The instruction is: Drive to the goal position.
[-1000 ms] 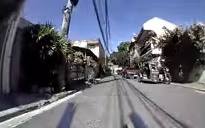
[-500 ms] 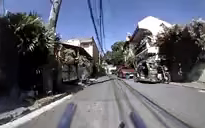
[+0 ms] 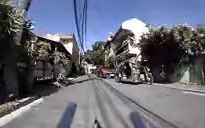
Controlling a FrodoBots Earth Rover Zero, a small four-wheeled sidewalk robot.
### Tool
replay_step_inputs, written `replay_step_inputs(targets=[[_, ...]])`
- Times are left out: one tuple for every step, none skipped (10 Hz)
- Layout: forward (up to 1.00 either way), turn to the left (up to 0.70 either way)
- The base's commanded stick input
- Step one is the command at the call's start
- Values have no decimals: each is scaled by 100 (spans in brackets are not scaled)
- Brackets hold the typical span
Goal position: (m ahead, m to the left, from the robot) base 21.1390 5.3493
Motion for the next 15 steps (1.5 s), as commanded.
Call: replay_step_inputs(targets=[[100,12],[100,13],[100,21],[100,13],[100,1],[100,0],[100,1],[100,7],[100,13],[100,19],[100,19],[100,22],[100,16],[100,13],[100,14]])
